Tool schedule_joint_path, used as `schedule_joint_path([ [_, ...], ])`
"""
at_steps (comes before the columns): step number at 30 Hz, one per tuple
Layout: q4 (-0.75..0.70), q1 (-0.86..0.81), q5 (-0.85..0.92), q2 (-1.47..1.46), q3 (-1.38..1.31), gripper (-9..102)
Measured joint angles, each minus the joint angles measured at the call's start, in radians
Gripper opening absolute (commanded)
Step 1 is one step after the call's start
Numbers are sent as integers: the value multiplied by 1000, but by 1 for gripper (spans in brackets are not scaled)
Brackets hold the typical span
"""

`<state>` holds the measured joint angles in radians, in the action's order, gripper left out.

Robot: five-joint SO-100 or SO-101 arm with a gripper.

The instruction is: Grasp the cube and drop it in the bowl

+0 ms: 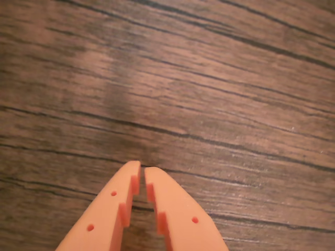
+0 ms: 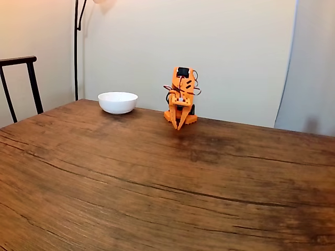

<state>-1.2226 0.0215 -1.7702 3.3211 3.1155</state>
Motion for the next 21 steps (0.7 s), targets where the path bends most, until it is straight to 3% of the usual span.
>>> schedule_joint_path([
  [21,-77,0,-8,12,0,0],
])
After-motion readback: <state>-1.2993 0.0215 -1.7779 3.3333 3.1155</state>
